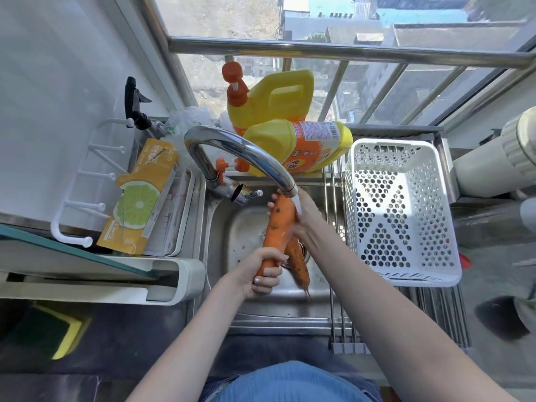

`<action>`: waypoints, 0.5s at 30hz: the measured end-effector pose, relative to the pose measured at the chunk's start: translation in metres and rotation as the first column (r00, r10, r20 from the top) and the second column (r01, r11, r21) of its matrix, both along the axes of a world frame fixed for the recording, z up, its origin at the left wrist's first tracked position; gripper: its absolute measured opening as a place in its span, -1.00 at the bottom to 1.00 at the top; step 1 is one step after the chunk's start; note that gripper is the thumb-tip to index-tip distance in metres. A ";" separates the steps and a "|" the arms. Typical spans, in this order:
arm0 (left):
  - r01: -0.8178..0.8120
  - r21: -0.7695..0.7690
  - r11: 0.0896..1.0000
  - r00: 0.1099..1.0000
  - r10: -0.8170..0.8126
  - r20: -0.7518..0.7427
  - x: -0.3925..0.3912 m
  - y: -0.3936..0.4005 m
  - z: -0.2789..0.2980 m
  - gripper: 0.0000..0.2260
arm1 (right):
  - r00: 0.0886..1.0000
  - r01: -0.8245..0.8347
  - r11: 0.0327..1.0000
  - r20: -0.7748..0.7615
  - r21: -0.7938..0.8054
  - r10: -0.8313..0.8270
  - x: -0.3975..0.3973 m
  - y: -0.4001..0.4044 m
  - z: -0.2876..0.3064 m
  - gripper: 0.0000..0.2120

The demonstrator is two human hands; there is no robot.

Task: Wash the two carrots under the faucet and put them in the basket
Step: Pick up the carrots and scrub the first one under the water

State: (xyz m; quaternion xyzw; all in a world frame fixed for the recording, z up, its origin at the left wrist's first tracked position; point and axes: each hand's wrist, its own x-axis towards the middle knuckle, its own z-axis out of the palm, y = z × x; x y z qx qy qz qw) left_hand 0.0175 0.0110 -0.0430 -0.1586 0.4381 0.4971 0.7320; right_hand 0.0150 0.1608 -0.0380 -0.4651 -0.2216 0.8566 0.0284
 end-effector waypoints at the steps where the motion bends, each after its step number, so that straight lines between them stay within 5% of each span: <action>1: 0.017 -0.043 0.999 0.998 -0.019 -0.058 0.000 0.000 0.000 -0.80 | 0.998 0.022 0.999 0.063 0.033 -0.024 0.000 0.000 -0.002 -0.71; 4: 0.087 -0.205 0.975 0.925 -0.155 -0.345 0.002 0.001 0.001 -0.83 | 0.982 0.047 0.987 0.173 0.152 -0.073 0.006 -0.003 -0.007 -0.79; 8: -0.006 -0.419 0.908 0.572 -0.341 -0.746 0.012 0.005 -0.002 -0.91 | 0.950 0.015 0.936 0.286 0.351 -0.123 0.008 -0.006 -0.014 -0.74; 12: -0.037 -0.593 0.804 0.235 -0.570 -0.788 0.020 0.002 0.002 -0.92 | 0.889 -0.030 0.898 0.422 0.439 -0.177 -0.003 -0.009 -0.020 -0.72; 15: -0.036 -0.644 0.764 0.077 -0.641 -0.764 0.019 0.000 0.004 -0.87 | 0.854 -0.086 0.869 0.485 0.487 -0.188 -0.007 -0.009 -0.021 -0.79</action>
